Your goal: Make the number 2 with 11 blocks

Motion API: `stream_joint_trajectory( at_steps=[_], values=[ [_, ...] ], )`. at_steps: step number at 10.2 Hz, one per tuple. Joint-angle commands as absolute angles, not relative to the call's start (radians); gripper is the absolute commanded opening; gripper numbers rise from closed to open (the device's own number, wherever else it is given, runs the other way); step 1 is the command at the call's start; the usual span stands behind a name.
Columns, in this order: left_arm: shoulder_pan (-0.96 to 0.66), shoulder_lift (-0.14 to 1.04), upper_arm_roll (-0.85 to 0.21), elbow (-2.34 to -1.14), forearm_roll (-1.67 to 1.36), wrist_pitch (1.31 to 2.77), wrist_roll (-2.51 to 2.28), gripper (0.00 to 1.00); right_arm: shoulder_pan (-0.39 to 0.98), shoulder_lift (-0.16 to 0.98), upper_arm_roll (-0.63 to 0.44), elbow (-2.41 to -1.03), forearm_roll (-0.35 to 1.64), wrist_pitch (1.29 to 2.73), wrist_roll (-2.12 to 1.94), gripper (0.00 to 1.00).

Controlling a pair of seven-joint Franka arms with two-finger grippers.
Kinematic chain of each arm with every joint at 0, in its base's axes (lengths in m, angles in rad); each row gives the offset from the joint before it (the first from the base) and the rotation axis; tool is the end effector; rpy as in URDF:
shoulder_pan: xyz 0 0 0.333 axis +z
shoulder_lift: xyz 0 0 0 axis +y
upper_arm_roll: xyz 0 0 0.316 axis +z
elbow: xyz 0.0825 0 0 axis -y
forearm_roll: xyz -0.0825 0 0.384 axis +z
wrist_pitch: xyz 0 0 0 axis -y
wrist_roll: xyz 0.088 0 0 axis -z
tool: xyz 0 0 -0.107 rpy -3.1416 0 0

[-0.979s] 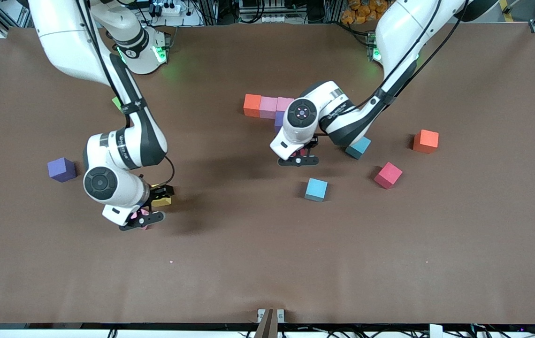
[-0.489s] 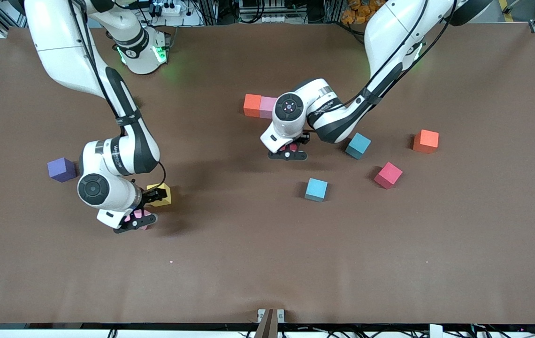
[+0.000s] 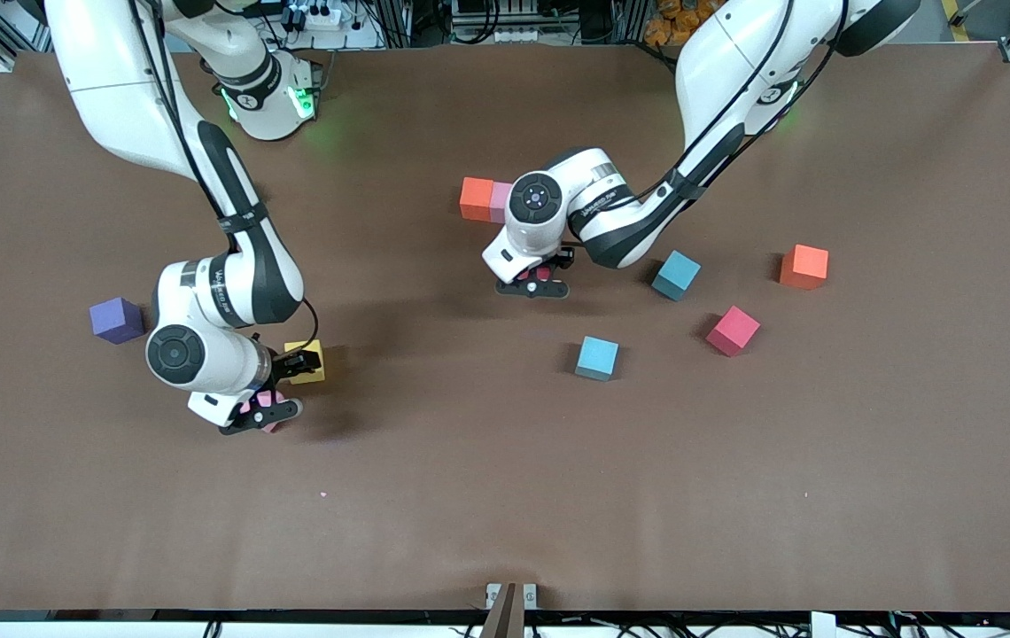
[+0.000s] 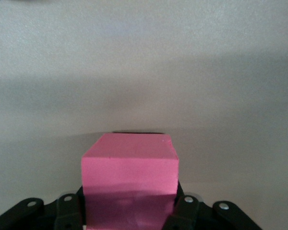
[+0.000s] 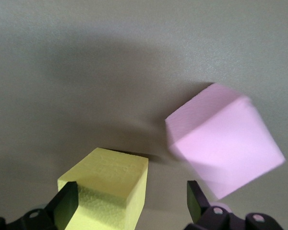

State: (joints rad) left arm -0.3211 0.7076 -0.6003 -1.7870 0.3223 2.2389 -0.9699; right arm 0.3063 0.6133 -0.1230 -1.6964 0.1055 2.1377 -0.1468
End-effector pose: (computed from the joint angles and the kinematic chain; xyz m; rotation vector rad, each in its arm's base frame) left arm 0.4159 -0.4883 0.2029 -3.1228 0.1207 0.2823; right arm 0.6444 0.1314 0.2283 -3.0911 -0.4392 0.2600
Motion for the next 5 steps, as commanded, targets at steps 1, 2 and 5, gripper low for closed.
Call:
stream_joint_trajectory(
  at_steps=[1, 2, 5],
  values=[
    [-0.331, 0.713, -0.595, -1.782, 0.35, 2.247, -1.009, 0.0, 0.301, 0.572, -0.114, -1.721, 0.121, 2.115, -0.156, 1.0],
    [-0.333, 0.713, -0.595, -1.786, 0.35, 2.247, -1.011, 0.0, 0.301, 0.572, -0.114, -1.723, 0.121, 2.117, -0.156, 1.0],
    [-0.339, 0.713, -0.595, -1.79, 0.357, 2.247, -1.026, 0.0, 0.299, 0.58, -0.112, -1.744, 0.123, 2.126, -0.156, 1.0]
  ],
)
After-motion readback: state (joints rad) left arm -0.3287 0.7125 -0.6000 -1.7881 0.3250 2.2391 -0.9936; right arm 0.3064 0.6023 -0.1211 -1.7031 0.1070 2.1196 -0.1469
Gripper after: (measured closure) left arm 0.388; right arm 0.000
